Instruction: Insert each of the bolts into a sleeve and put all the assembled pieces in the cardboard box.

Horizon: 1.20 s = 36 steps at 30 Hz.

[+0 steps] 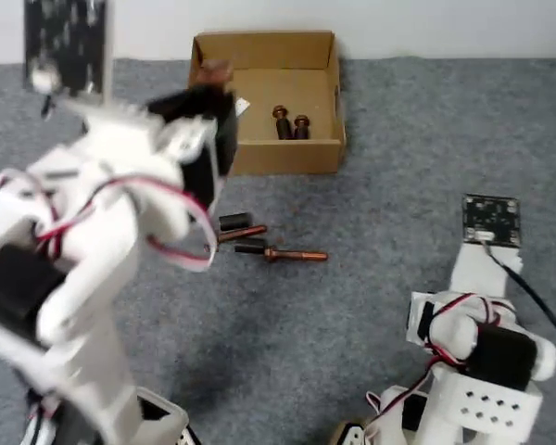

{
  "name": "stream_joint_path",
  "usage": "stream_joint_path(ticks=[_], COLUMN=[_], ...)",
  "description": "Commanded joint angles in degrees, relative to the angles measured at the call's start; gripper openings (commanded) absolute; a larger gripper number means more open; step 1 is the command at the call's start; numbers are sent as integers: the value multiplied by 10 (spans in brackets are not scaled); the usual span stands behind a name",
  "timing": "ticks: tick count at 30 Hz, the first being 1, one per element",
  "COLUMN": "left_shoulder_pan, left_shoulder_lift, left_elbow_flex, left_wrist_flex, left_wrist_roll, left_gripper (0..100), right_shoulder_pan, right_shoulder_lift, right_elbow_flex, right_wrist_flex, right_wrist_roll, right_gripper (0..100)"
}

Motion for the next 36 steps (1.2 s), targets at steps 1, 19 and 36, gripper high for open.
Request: stream_joint_path(ticks=[1, 19, 36], left_shoulder_pan=[2, -2, 60], left_shoulder_lift=[-133, -569, -636], left_elbow_flex=[188, 797, 903], left_wrist_flex=[-10, -415, -514], left_wrist_roll=[-6, 84, 162], left_gripper=[5, 5, 5], right_shoulder_pan=[-53, -423, -545], right_shoulder_lift=[-7, -29, -335], right_elbow_flex=[-3, 28, 314], right_wrist_flex=[-28, -167, -345], right_wrist_roll=[1, -185, -127], right_gripper=[9, 9, 8])
